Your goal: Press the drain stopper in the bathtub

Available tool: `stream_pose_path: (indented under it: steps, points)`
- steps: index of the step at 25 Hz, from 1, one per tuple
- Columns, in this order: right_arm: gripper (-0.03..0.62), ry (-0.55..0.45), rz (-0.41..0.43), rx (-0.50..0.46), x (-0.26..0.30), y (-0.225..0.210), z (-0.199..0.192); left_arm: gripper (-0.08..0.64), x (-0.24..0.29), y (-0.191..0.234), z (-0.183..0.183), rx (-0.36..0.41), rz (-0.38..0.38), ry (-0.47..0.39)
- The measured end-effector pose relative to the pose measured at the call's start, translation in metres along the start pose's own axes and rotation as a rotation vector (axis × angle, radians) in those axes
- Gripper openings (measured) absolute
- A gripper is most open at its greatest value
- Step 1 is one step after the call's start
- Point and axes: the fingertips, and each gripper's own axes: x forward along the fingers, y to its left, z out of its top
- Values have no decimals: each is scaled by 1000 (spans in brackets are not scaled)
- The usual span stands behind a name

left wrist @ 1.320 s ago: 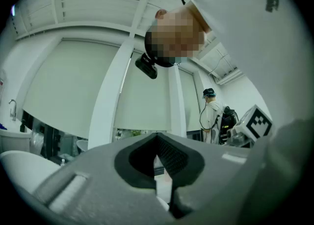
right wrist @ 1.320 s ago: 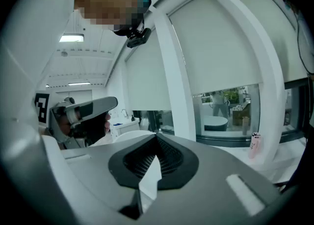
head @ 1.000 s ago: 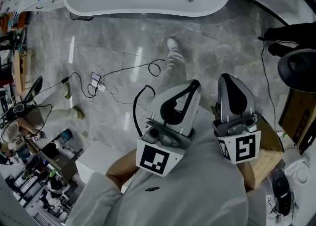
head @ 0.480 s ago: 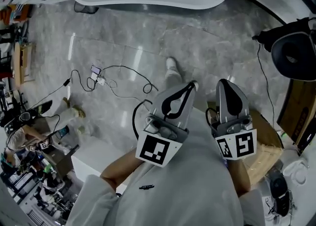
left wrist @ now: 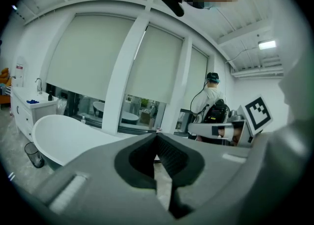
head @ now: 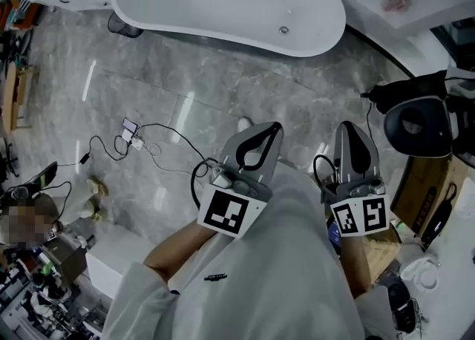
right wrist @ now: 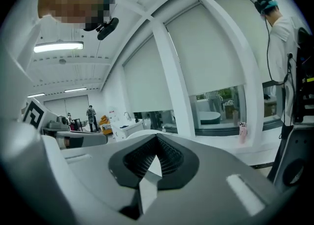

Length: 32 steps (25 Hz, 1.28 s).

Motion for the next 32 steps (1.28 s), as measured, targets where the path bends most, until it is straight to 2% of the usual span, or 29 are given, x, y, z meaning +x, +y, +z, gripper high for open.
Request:
stream_pose_path:
  steps: [4, 7, 10, 13, 18, 24, 28, 32]
  points:
    - [-6, 15, 11, -28, 37, 14, 8, 3, 2, 45, -3, -8, -14, 44]
    - [-6, 24, 32, -50, 63, 25, 12, 3, 11, 72, -5, -21, -19, 47]
    - [-6, 47, 70, -67, 78, 32, 11, 3, 22, 80, 0, -28, -39, 30]
    - [-6, 67, 90, -60, 96, 20, 10, 3, 43, 83, 0, -38, -45, 50]
    - [-5, 88, 122, -40, 137, -28, 9, 3, 96, 95, 4, -61, 0, 48]
    - [-5, 89, 251, -49, 207, -107, 32, 3, 201, 111, 20, -92, 113, 49]
    - [-5, 87, 337, -67, 254, -173, 62, 3, 282, 107, 38, -89, 177, 97]
    - [-5, 113, 395, -68, 298, -217, 76, 3, 339, 110, 53, -113, 247, 110]
